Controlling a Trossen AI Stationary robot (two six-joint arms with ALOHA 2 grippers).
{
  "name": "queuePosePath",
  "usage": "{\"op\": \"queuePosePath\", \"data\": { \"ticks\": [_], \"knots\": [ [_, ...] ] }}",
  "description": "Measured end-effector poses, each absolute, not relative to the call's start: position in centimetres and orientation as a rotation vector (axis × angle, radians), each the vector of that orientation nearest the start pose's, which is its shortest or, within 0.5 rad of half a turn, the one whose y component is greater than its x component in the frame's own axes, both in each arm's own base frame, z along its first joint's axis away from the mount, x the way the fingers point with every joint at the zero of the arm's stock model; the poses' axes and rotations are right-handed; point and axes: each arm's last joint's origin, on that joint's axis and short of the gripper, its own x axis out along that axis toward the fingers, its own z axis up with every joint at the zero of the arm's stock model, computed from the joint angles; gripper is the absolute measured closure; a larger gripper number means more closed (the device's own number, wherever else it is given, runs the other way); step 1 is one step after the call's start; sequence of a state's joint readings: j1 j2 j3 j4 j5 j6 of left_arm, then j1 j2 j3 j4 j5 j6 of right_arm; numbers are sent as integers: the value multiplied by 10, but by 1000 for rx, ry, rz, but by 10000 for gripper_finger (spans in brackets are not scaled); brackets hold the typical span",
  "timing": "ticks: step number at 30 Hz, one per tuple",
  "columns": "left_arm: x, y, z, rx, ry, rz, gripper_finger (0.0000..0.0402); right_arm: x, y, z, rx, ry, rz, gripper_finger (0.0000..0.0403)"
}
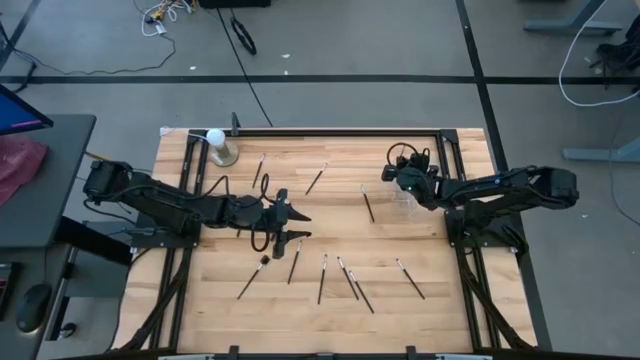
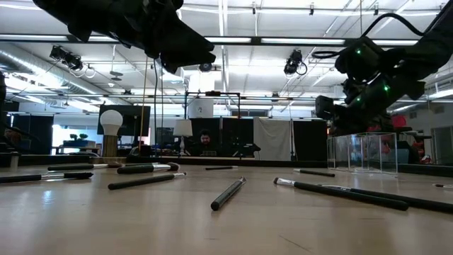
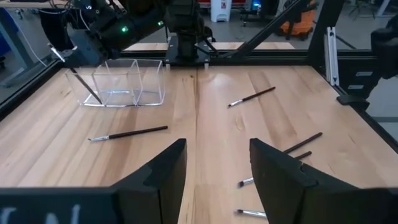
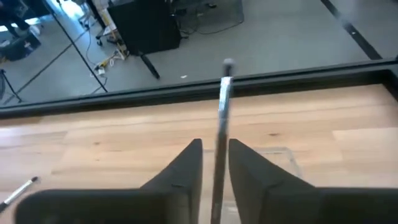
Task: Sort items
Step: Put the silver eyeshadow brush into the transparent organizer
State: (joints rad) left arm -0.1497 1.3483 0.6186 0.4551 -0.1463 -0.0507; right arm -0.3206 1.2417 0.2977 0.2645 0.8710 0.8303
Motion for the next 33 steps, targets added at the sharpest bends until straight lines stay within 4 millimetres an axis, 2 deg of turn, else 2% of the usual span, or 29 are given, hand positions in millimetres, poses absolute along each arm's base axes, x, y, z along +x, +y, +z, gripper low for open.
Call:
{"op": "queuePosePath", "data": {
  "ticks": [7, 12, 16, 21, 27, 33],
  "knots": [
    [274, -36, 214, -49, 289, 41, 225, 173, -81, 148, 437, 192, -1313, 240],
    [274, -34, 211, -56, 315, 129, 225, 171, -72, 171, 401, 144, -1198, 223],
    [280, -28, 200, -44, 338, 214, 225, 179, -55, 197, 345, 136, -991, 238],
    [294, -12, 179, -68, 342, 309, 225, 198, -11, 219, 237, 178, -663, 270],
    [307, 21, 166, -159, 319, 424, 222, 206, 44, 204, 133, 292, -426, 318],
    [326, 45, 150, -188, 371, 448, 171, 208, 78, 181, 48, 385, -310, 360]
  ]
}}
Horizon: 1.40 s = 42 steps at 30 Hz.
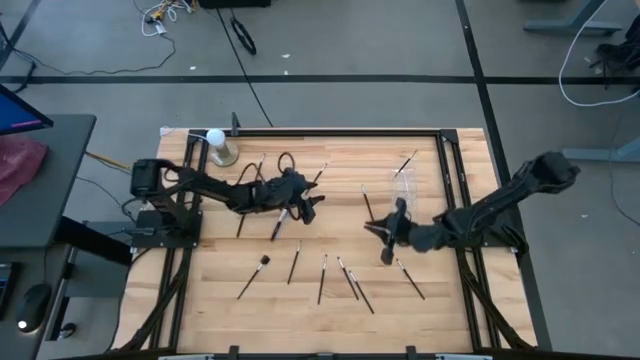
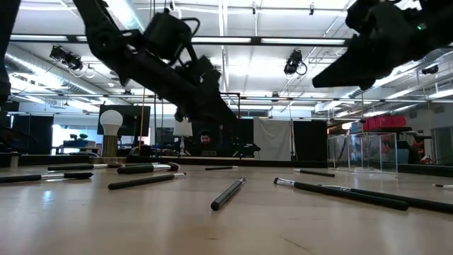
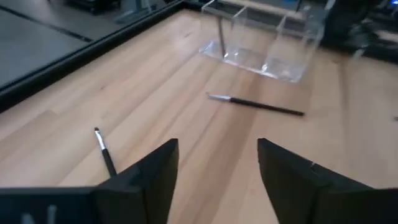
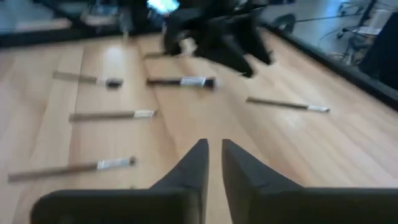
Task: Sort items
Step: Put the silver eyeshadow brush into the transparent organizer
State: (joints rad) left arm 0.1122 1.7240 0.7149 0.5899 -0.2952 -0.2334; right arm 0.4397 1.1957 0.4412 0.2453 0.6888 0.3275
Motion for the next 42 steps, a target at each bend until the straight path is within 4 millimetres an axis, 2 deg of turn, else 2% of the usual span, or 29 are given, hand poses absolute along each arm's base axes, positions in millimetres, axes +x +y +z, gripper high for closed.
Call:
{"op": "queuePosePath", "data": {
  "ticks": [3, 7, 10, 17, 22, 27, 36, 42],
  "knots": [
    [337, 56, 140, -204, 434, 524, 155, 210, 86, 172, 25, 412, -286, 375],
    [348, 74, 136, -178, 519, 681, 159, 213, 91, 165, 14, 424, -277, 388],
    [355, 90, 136, -210, 538, 701, 169, 215, 92, 162, 13, 425, -278, 392],
    [353, 115, 113, -309, 596, 714, 185, 215, 93, 161, 4, 422, -271, 394],
    [353, 114, 96, -302, 654, 698, 207, 212, 99, 161, -6, 421, -243, 394],
    [354, 112, 90, -289, 680, 685, 246, 209, 106, 162, -18, 419, -206, 394],
    [348, 109, 84, -265, 759, 654, 385, 196, 128, 161, -46, 430, -100, 394],
    [346, 102, 80, -280, 792, 580, 392, 183, 138, 154, -10, 495, -72, 394]
  ]
}}
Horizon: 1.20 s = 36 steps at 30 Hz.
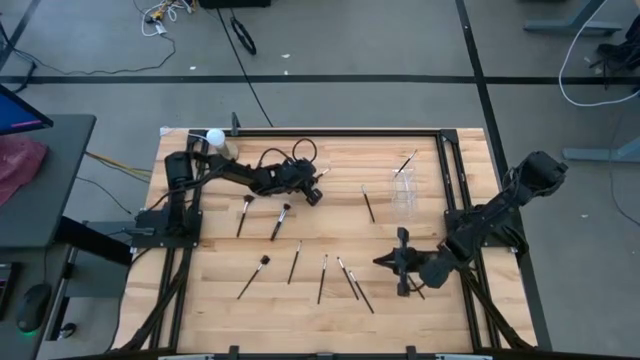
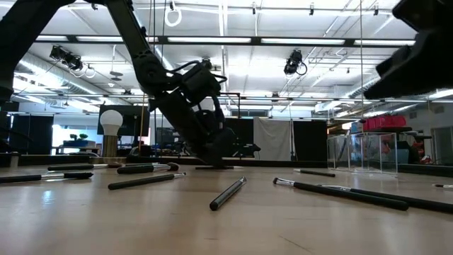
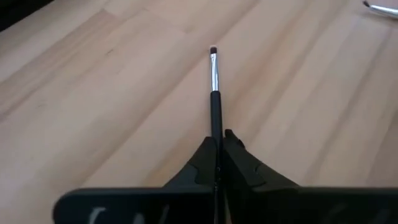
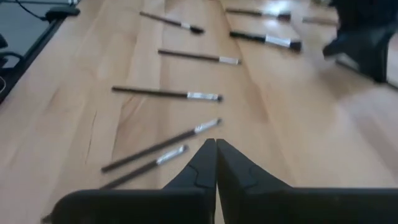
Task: Sort items
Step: Put the silver eyeshadow brush into the transparent organizer
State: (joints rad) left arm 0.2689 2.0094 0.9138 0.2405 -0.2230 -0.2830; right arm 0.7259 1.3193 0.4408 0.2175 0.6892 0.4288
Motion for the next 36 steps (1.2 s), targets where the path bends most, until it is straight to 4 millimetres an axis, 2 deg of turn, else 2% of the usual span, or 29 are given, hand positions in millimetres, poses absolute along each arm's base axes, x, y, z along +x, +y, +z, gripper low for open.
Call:
{"op": "queuePosePath", "data": {
  "ticks": [8, 15, 19, 23, 30, 36],
  "knots": [
    [348, 83, 93, -292, 792, 452, 393, 173, 129, 138, 137, 549, -148, 383],
    [351, 61, 105, -265, 776, 344, 396, 169, 119, 124, 205, 502, -161, 305],
    [357, 48, 108, -269, 740, 265, 396, 175, 118, 117, 185, 479, -176, 259],
    [361, 36, 111, -251, 697, 236, 396, 182, 119, 107, 157, 467, -183, 231],
    [366, 24, 116, -233, 638, 213, 396, 188, 122, 94, 163, 438, -197, 221],
    [376, -1, 132, -195, 469, 102, 396, 195, 120, 84, 209, 386, -262, 226]
  ]
}}
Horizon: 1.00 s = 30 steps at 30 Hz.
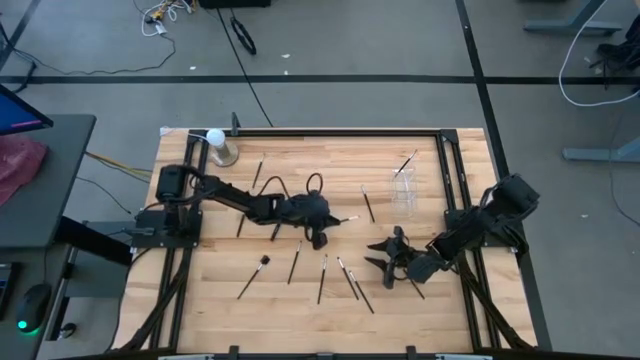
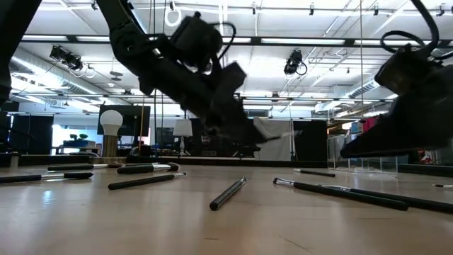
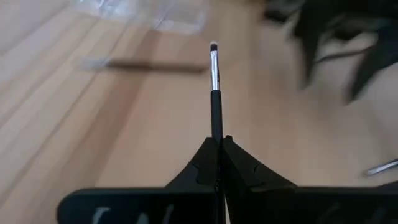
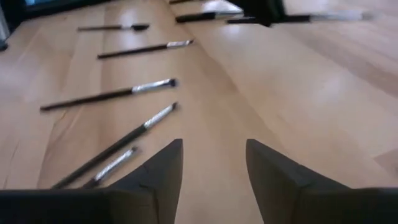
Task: Sort items
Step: Put the silver eyeshadow brush into the transparent organizer
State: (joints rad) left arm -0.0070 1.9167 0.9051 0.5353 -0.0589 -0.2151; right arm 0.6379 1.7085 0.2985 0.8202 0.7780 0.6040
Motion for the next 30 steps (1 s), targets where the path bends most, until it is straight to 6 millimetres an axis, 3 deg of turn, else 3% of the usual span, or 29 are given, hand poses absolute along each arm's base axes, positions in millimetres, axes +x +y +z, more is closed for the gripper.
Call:
{"op": "queuePosePath", "data": {
  "ticks": [5, 10, 17, 21, 27, 30],
  "knots": [
    [381, -23, 147, -177, 329, -17, 396, 205, 120, 88, 193, 247, -310, 222],
    [382, -41, 155, -167, 253, -76, 396, 215, 124, 107, 143, 98, -380, 229],
    [381, -52, 157, -137, 228, -110, 396, 227, 133, 129, 48, 0, -360, 251],
    [381, -53, 159, -128, 216, -114, 395, 229, 136, 132, 23, -2, -352, 287],
    [381, -53, 159, -129, 209, -108, 388, 226, 142, 131, 12, 4, -323, 385],
    [382, -52, 159, -129, 211, -102, 370, 220, 146, 136, 21, -6, -357, 385]
  ]
}}
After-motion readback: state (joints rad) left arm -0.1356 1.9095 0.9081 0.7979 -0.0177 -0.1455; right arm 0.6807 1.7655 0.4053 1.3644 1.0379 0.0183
